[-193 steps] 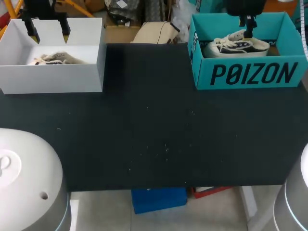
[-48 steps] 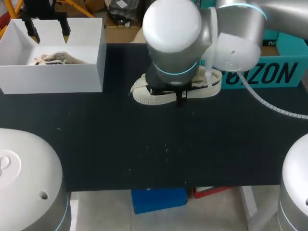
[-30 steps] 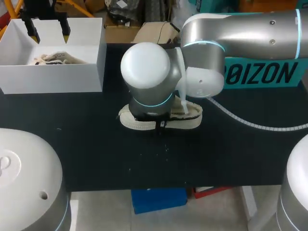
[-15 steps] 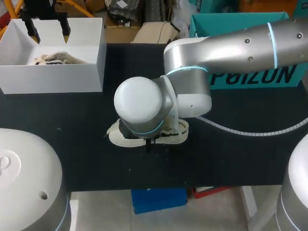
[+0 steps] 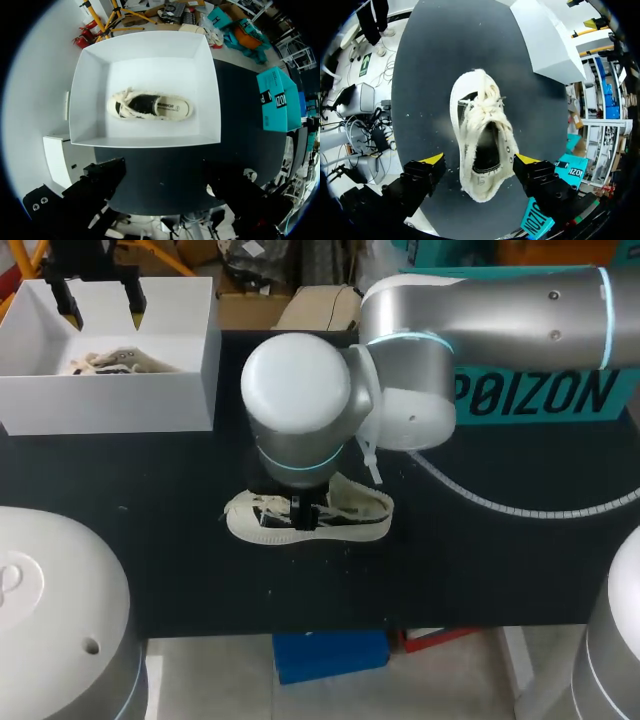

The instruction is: Take the shoe out of the shoebox, open the shoe tongue, remove and reinsert the insole, then place the shoe into the shoebox

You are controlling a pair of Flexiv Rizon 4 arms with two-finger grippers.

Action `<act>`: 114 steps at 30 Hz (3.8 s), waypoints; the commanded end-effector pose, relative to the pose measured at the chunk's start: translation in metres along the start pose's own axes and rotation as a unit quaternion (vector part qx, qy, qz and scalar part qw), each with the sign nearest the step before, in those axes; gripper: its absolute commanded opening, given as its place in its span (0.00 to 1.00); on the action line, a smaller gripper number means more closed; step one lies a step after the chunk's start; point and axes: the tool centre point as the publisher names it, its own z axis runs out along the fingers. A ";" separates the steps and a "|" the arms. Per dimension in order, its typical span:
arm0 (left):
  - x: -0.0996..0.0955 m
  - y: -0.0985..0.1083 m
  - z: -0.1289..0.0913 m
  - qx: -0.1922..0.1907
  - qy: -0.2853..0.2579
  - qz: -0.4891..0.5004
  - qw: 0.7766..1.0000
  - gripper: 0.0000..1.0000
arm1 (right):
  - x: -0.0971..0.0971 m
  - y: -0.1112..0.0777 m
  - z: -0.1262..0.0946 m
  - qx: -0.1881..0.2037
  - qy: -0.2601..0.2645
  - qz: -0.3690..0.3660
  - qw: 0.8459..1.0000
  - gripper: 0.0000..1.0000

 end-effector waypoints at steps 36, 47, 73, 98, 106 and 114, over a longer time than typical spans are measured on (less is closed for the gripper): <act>0.000 0.000 0.000 -0.001 -0.001 0.000 1.000 1.00 | -0.054 -0.150 -0.028 -0.281 0.048 -0.050 0.957 1.00; 0.000 0.000 0.000 -0.001 -0.001 0.000 1.000 1.00 | -0.054 -0.150 -0.028 -0.281 0.048 -0.050 0.957 1.00; 0.000 0.000 0.000 -0.001 -0.001 0.000 1.000 1.00 | -0.057 -0.179 -0.013 -0.288 0.091 0.018 0.953 1.00; 0.000 0.000 0.000 -0.001 -0.001 0.000 1.000 1.00 | -0.033 -0.195 0.049 -0.370 0.108 0.082 0.919 1.00; 0.000 0.000 0.000 -0.001 -0.001 0.000 1.000 1.00 | -0.032 -0.199 0.058 -0.375 0.115 0.092 0.915 1.00; 0.000 0.000 0.000 -0.001 -0.001 0.000 1.000 1.00 | -0.030 -0.199 0.062 -0.381 0.116 0.093 0.912 1.00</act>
